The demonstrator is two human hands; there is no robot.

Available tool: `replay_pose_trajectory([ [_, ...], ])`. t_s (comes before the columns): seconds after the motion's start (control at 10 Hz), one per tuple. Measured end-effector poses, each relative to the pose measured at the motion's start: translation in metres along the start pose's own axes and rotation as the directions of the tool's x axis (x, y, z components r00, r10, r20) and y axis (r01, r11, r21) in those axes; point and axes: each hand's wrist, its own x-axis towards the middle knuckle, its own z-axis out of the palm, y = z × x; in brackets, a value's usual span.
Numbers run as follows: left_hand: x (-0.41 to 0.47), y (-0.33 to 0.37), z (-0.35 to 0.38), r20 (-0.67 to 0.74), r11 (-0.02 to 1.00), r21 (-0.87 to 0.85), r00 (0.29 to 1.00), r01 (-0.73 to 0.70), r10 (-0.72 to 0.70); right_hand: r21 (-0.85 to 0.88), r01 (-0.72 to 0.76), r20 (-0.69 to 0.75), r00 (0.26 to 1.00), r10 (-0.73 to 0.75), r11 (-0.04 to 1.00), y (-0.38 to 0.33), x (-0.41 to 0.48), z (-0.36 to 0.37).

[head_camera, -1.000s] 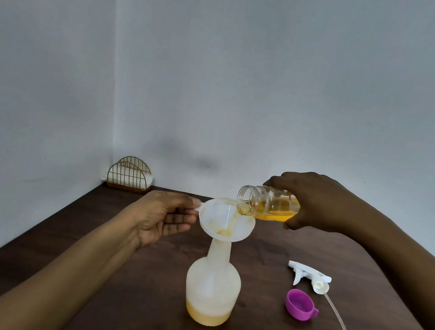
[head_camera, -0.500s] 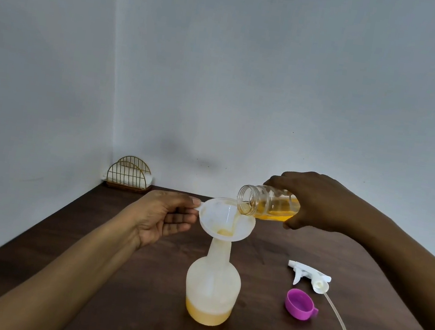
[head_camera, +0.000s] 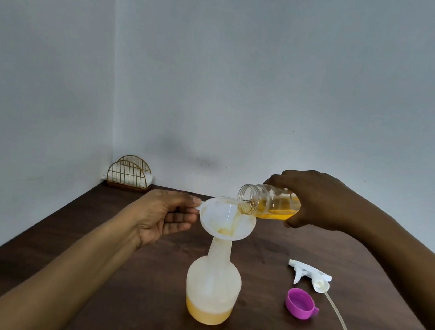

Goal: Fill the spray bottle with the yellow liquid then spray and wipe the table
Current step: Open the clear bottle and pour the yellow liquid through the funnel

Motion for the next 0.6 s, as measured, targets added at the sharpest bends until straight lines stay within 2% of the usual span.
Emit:
replay_pose_trajectory([
  [0.6,0.0006,-0.0001,0.0003,-0.005,1.000,0.001,1.000,0.001,-0.001,0.004,0.001,0.003,1.000,-0.001,1.000,0.0003,0.0004,0.0000],
])
